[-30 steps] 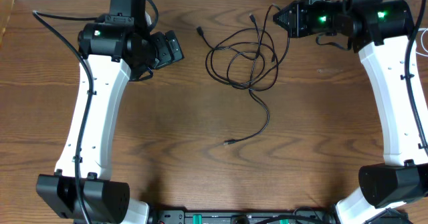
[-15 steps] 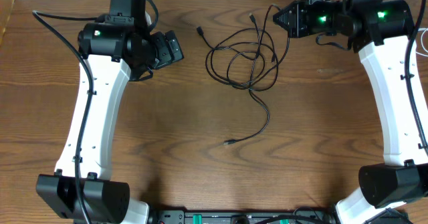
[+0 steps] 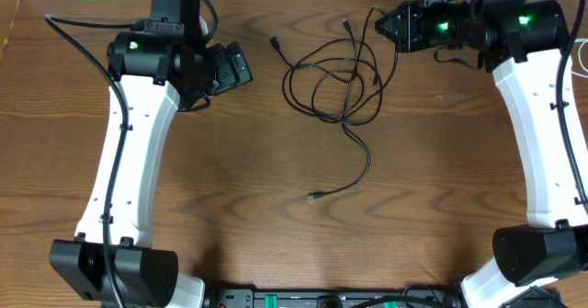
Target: Untangle cables
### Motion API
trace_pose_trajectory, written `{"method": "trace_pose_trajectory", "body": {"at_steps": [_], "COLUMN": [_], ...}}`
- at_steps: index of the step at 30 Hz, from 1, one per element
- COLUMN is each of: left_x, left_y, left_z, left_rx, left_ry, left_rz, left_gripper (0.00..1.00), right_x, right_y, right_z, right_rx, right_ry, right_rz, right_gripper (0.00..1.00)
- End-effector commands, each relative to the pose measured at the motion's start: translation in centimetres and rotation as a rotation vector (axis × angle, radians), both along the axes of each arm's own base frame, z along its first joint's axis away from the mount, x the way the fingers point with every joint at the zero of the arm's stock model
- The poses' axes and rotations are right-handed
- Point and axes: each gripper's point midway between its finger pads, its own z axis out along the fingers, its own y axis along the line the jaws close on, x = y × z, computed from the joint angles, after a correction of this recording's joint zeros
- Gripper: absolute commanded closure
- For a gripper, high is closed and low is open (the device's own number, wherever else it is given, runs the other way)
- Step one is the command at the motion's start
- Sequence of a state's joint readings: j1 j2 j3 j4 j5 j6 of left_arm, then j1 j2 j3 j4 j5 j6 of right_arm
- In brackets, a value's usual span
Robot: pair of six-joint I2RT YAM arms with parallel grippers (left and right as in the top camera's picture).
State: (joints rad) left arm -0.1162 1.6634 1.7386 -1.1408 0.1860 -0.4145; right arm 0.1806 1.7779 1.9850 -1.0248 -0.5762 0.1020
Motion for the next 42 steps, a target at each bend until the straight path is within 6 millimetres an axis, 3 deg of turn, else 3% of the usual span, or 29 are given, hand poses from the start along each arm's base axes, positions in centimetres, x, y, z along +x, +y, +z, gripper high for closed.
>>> {"method": "trace_pose_trajectory", "body": {"at_steps": [1,16,20,25,27,42], "left_x": [0.0,0.4,0.5,0.5,0.5,0.5], "left_y": [-0.3,-0.3,-0.3,-0.3,-0.3,-0.3], "left_z": [-0.2,0.0,0.0,0.0,0.0,0.0], "left_rx": [-0.007,-0.01,-0.01,-0.009,-0.009,-0.009], "left_ry": [0.006,-0.014,-0.019,-0.019,-0.019,-0.019], "left_rz": [-0.007,-0.008,-0.008,-0.008,-0.008,-0.008], "left_gripper": [0.02,0.02,0.02,0.02,0.02,0.02], "right_x": [0.0,0.8,2.1,3.4,3.6,3.6], "right_y": [-0.1,-1.2,-2.0,-1.4,-1.0,-0.7], "right_z": [-0.1,-1.1,-3.9,-8.4,-9.3,-9.4], "right_rx": [0.007,-0.06,-0.122,-0.145,-0.151,-0.156], "right_ry": [0.006,0.007,0.049,0.142,0.157,0.147], "right_rz": [0.001,-0.058,-0.1,-0.084,-0.07,-0.056], "right_gripper": [0.99,0.99,0.99,0.99,0.99,0.99]}}
